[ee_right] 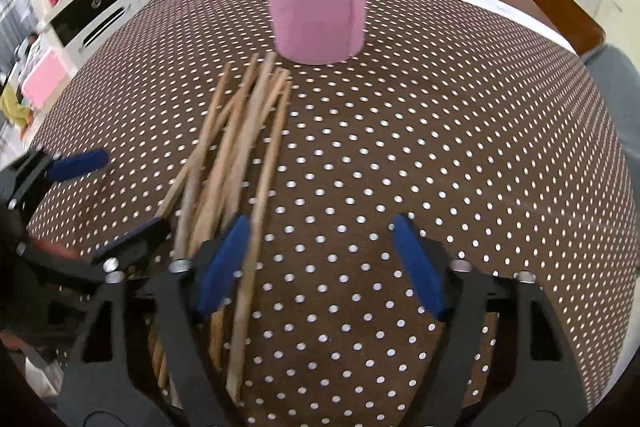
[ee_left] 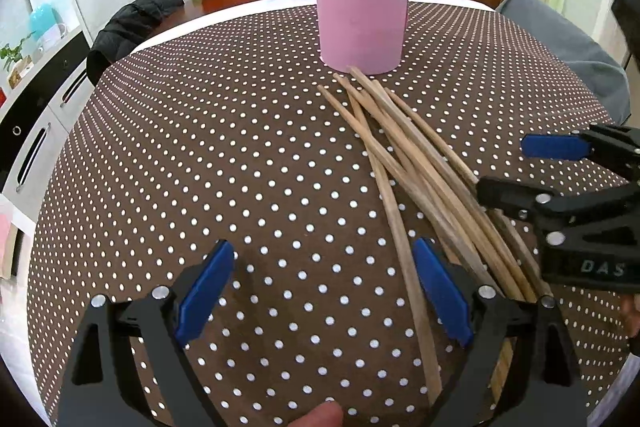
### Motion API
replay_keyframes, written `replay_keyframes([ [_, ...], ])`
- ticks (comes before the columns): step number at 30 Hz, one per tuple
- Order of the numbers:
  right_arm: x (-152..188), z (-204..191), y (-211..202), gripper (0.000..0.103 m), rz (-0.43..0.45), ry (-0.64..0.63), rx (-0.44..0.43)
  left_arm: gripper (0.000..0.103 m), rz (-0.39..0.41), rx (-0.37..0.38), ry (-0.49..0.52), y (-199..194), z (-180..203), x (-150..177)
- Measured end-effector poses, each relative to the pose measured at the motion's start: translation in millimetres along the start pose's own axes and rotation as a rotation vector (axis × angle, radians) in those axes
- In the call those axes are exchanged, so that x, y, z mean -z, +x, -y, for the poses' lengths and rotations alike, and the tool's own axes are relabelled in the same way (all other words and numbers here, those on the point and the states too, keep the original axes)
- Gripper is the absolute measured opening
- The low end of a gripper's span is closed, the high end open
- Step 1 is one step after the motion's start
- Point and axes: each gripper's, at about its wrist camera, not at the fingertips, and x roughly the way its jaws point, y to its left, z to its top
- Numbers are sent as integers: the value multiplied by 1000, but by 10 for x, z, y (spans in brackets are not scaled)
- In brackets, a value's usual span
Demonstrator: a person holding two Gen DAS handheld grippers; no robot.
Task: Organize utensils
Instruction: 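Move both open grippers back down to the stick pile, then close the right gripper on one stick while the left gripper grasps another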
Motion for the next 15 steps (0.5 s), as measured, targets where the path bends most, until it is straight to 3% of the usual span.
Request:
replay_keyframes([
  [8, -134, -92, 152, 54, -20, -17, 28, 90, 0, 10, 18, 88, -17, -141],
  [11, -223, -97, 163, 27, -36, -10, 48, 86, -16, 41, 11, 129, -44, -199],
  [15, -225, -119, 178, 27, -31, -23, 52, 81, -20, 67, 10, 145, -56, -206],
])
